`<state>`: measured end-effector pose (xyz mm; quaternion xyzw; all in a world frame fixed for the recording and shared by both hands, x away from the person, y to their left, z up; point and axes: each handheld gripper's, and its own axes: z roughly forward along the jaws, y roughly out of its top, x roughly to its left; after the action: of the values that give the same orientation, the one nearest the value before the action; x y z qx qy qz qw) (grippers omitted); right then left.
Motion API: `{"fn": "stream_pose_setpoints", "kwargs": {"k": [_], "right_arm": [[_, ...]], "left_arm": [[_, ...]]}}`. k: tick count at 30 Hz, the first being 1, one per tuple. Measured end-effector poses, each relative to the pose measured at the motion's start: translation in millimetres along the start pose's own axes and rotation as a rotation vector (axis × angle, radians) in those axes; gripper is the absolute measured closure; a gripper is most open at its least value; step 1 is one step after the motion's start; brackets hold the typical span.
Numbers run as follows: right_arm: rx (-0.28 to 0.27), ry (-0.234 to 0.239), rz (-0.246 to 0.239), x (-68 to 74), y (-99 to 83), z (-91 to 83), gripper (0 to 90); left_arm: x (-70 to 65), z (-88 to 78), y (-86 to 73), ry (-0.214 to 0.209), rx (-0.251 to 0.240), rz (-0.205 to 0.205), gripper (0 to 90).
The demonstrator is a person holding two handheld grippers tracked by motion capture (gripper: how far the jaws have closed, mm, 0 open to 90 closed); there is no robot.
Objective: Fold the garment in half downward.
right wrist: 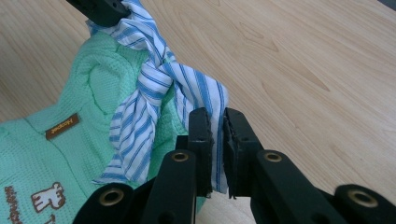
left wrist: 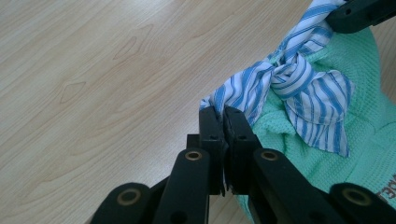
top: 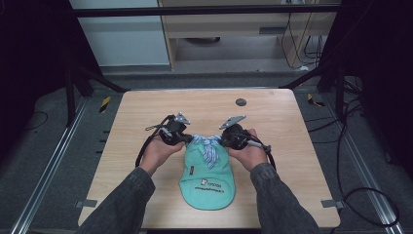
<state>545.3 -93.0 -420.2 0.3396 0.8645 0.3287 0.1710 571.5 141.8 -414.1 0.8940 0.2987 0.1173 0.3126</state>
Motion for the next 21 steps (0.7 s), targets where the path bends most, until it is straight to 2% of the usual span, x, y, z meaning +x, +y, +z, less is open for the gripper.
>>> {"fn": "stream_pose_setpoints", "kwargs": {"k": [9,21], "right_arm": [[-0.011,-0.01,-0.011,-1.8,4.6,-4.4,82.2],[-0.03,-0.014,-0.001,-4.1,9.8,-8.1,82.0]], "left_arm": [[0.6,-5.3,6.5,0.007,-0.007,0.009,87.3],[2.8,-8.7,11.8,0.02,-0.015,0.013,87.3]]}}
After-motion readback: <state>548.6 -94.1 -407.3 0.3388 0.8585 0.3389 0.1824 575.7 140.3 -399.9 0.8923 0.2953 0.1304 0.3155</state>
